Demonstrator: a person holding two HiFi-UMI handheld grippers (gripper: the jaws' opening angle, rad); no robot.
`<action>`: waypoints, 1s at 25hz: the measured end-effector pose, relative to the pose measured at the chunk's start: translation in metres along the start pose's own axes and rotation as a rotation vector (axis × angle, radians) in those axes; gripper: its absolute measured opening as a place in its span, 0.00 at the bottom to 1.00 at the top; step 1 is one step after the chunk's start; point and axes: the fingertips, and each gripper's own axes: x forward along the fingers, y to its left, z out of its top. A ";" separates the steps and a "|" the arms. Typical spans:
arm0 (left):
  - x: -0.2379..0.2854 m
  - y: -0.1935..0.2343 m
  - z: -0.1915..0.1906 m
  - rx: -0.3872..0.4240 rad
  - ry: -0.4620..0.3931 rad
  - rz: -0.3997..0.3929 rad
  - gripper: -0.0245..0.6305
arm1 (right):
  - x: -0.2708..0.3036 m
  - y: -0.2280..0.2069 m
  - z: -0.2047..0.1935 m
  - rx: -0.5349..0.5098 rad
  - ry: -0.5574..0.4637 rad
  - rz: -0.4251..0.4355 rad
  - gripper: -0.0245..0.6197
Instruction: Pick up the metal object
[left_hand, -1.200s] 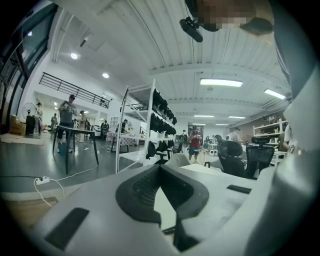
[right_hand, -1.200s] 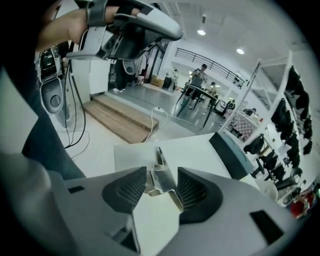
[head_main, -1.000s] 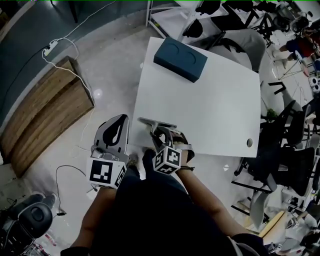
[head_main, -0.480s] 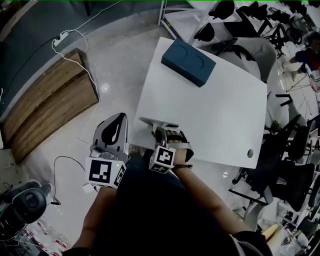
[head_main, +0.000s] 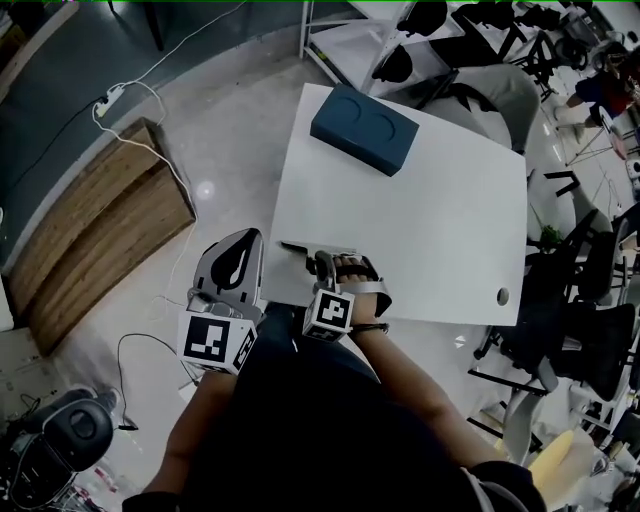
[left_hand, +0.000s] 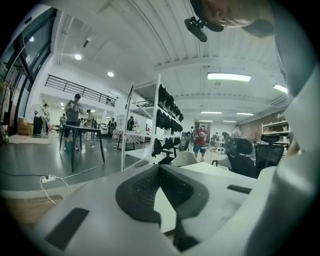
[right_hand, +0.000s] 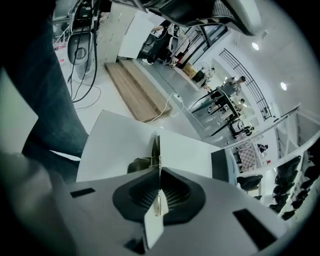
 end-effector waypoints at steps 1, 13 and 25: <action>0.004 -0.001 0.001 0.003 0.000 -0.016 0.07 | 0.001 -0.005 -0.001 0.008 0.001 -0.009 0.08; 0.040 -0.006 0.020 0.036 -0.032 -0.160 0.07 | -0.065 -0.121 0.008 0.297 -0.114 -0.296 0.08; 0.051 -0.022 0.086 0.065 -0.171 -0.174 0.07 | -0.193 -0.222 0.004 0.718 -0.445 -0.642 0.08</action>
